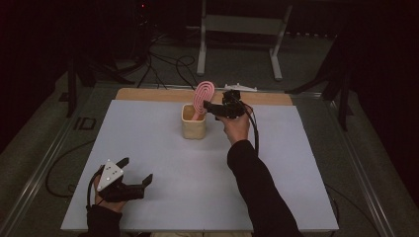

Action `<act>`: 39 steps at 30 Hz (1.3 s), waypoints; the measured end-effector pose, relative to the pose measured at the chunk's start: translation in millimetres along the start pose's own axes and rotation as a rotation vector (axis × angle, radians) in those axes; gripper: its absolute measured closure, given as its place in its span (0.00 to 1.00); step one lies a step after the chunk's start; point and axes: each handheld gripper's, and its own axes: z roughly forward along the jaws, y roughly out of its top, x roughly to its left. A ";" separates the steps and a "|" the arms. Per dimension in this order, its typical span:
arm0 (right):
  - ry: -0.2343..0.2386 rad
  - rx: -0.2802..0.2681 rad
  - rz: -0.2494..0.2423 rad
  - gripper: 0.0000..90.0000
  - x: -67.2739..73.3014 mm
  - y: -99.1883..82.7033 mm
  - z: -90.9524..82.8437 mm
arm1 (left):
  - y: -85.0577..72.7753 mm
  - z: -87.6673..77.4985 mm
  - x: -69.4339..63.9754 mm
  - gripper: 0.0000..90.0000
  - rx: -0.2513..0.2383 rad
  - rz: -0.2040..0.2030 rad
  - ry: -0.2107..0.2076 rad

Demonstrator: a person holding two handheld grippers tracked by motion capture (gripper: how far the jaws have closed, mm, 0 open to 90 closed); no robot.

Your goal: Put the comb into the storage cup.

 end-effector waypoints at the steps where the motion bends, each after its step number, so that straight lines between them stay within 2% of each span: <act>1: -0.004 0.004 -0.006 0.16 -1.0 0.2 -1.7 | 0.0 -0.1 0.1 0.01 0.000 0.000 0.002; 5: -0.016 0.022 -0.012 0.11 -4.5 -0.4 -7.4 | 0.0 -1.1 1.1 0.01 -0.007 -0.007 0.008; 9: -0.027 0.038 -0.044 0.10 -5.9 -2.4 -13.4 | 0.3 -2.3 2.5 0.00 -0.020 -0.015 0.029; 12: -0.031 0.043 -0.060 0.10 -6.6 -4.1 -16.6 | 0.1 -2.6 3.0 0.00 -0.025 -0.021 0.030; 13: -0.051 0.049 -0.082 0.10 -6.8 -6.0 -20.1 | 0.3 -2.9 3.3 0.00 -0.027 -0.021 0.031; 15: -0.074 0.064 -0.095 0.10 -8.0 -8.3 -23.3 | 0.3 -2.7 3.3 0.00 -0.024 -0.017 0.033; 18: -0.078 0.075 -0.086 0.10 -10.2 -11.5 -27.0 | 0.2 -2.4 3.1 0.00 -0.020 -0.017 0.031; 25: -0.120 0.116 -0.153 0.10 -14.6 -28.7 -44.1 | -0.1 -1.9 2.7 0.00 -0.019 -0.021 0.033; 26: -0.120 0.116 -0.153 0.10 -14.6 -28.7 -44.1 | -0.1 -1.9 2.7 0.00 -0.019 -0.021 0.033; 29: -0.133 0.114 -0.200 0.10 -12.2 -35.5 -53.4 | -0.1 -0.5 2.0 0.00 -0.019 -0.020 0.029; 33: -0.130 0.103 -0.234 0.10 -9.5 -43.0 -62.1 | 0.5 0.1 1.5 0.00 -0.019 -0.018 0.024; 36: -0.135 0.091 -0.249 0.10 -10.0 -51.0 -69.2 | 0.3 0.1 2.0 0.00 -0.018 -0.016 0.024; 39: -0.132 0.077 -0.243 0.10 -13.9 -58.4 -76.3 | 0.2 0.1 1.8 0.00 -0.018 -0.019 0.026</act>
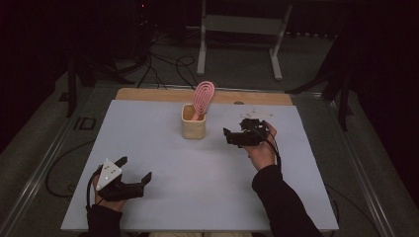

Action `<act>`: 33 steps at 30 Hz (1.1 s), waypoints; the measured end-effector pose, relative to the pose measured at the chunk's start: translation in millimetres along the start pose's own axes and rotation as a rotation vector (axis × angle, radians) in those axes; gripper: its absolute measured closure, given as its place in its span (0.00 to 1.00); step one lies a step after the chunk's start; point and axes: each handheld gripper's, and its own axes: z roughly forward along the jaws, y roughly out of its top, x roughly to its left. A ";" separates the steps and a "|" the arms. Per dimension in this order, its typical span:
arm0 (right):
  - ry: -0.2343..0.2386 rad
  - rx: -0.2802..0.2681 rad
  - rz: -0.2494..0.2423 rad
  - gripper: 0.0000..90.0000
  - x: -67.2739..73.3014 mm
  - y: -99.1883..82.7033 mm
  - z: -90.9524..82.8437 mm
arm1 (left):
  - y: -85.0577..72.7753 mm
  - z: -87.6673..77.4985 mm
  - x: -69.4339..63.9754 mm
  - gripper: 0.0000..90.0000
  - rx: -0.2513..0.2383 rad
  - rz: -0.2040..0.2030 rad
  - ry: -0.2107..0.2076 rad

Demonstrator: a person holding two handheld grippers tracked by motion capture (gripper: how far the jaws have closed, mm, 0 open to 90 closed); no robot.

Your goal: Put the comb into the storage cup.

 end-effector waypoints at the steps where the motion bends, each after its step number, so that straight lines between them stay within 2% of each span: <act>1: 0.001 -0.001 0.003 0.10 -1.6 -2.7 -1.9 | 0.0 0.0 0.0 0.00 0.000 0.000 0.000; 10: -0.021 -0.015 0.040 0.10 -15.3 -27.7 -21.6 | 0.1 -0.4 0.2 0.00 -0.001 -0.001 0.011; 18: -0.048 -0.037 -0.005 0.11 -15.5 -44.8 -42.4 | 0.5 -1.5 0.9 0.00 -0.007 -0.005 0.028; 23: -0.041 -0.071 0.014 0.11 -17.4 -56.1 -54.6 | 1.7 -3.9 2.8 0.00 -0.018 -0.011 0.049; 24: -0.045 -0.110 0.030 0.11 -18.3 -64.8 -61.3 | 1.8 -5.4 5.7 0.00 -0.021 -0.015 0.049; 26: -0.040 -0.112 0.029 0.11 -18.6 -73.4 -66.0 | 1.7 -6.1 8.1 0.00 -0.023 -0.022 0.057; 30: -0.038 -0.164 0.016 0.11 -19.2 -88.8 -73.8 | 3.1 -9.0 11.0 0.00 -0.027 -0.020 0.069; 33: -0.033 -0.174 0.016 0.10 -19.5 -95.3 -77.3 | 3.4 -10.7 13.0 0.00 -0.035 -0.025 0.072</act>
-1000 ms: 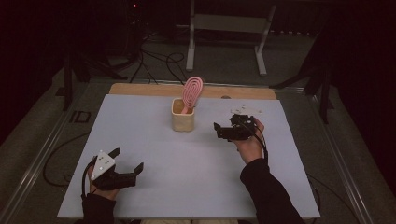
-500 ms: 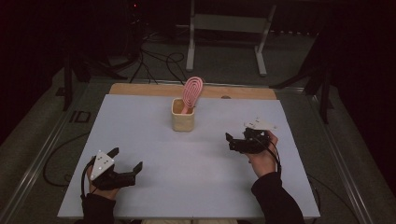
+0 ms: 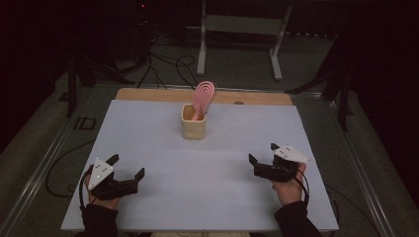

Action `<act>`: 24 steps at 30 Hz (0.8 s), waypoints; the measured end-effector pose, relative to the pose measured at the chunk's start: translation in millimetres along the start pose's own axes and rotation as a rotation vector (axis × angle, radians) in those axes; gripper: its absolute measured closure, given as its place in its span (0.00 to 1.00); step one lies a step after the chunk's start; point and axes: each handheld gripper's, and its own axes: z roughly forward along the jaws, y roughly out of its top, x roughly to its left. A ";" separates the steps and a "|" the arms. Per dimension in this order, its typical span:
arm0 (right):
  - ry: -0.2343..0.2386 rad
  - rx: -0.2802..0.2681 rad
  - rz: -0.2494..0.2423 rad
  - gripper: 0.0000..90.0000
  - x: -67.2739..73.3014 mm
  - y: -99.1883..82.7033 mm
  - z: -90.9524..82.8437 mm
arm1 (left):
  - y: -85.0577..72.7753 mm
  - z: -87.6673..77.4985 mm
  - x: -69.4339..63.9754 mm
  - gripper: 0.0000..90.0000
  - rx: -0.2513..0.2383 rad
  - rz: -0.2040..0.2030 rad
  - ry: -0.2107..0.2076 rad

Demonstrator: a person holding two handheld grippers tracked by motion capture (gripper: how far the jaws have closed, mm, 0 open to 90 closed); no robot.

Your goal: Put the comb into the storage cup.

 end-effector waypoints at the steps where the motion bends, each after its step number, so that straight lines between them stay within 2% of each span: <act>1: 0.012 -0.019 -0.019 0.10 -0.8 -6.1 -4.9 | -0.1 -0.8 2.6 0.00 -0.002 -0.006 -0.004; 5: 0.023 -0.048 -0.029 0.11 -2.2 -18.8 -14.2 | 0.1 -3.0 5.6 0.00 -0.013 -0.014 0.001; 8: 0.026 -0.052 -0.021 0.11 -3.9 -24.0 -18.0 | 0.8 -4.2 6.3 0.00 -0.016 -0.013 -0.003; 14: 0.046 -0.095 -0.010 0.11 -9.8 -37.2 -30.8 | 1.2 -6.6 8.5 0.00 -0.017 -0.005 -0.011; 19: 0.034 -0.094 -0.005 0.11 -12.3 -43.2 -33.5 | -0.4 -5.6 9.2 0.00 -0.016 -0.008 -0.013; 24: 0.029 -0.087 -0.002 0.11 -16.2 -45.3 -34.1 | -3.1 -1.1 6.3 0.00 0.007 0.001 -0.014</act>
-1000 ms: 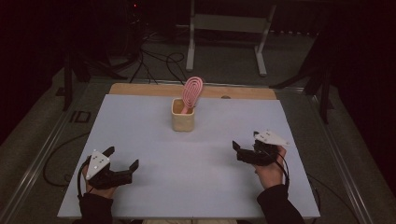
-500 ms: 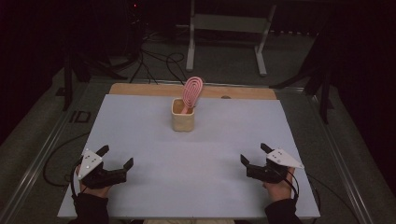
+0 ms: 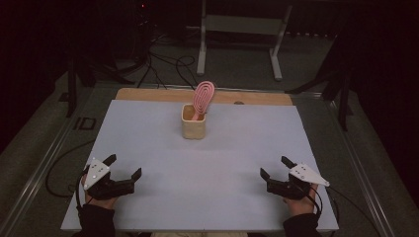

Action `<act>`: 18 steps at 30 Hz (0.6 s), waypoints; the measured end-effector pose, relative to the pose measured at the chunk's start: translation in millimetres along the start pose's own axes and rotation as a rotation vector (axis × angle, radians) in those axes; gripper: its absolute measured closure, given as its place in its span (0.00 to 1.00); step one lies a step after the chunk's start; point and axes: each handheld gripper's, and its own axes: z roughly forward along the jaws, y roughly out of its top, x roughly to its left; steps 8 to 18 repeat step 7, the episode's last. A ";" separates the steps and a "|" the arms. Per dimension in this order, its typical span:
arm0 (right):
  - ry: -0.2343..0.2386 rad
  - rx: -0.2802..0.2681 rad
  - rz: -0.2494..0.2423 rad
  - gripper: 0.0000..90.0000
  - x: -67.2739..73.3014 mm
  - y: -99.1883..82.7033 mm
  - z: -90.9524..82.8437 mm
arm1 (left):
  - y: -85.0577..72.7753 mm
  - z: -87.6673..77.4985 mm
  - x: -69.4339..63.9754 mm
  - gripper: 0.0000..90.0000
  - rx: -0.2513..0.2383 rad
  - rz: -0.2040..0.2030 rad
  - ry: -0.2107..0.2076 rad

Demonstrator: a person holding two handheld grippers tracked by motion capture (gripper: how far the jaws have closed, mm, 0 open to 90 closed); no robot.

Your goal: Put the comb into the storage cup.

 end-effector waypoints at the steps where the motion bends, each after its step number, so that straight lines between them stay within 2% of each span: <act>1: -0.001 0.005 -0.004 0.11 0.0 -0.3 0.1 | -0.2 0.4 -0.7 0.00 0.001 0.003 0.000; 18: 0.003 0.013 0.001 0.11 0.3 -0.6 0.6 | -1.0 1.1 -1.9 0.00 0.007 0.001 0.002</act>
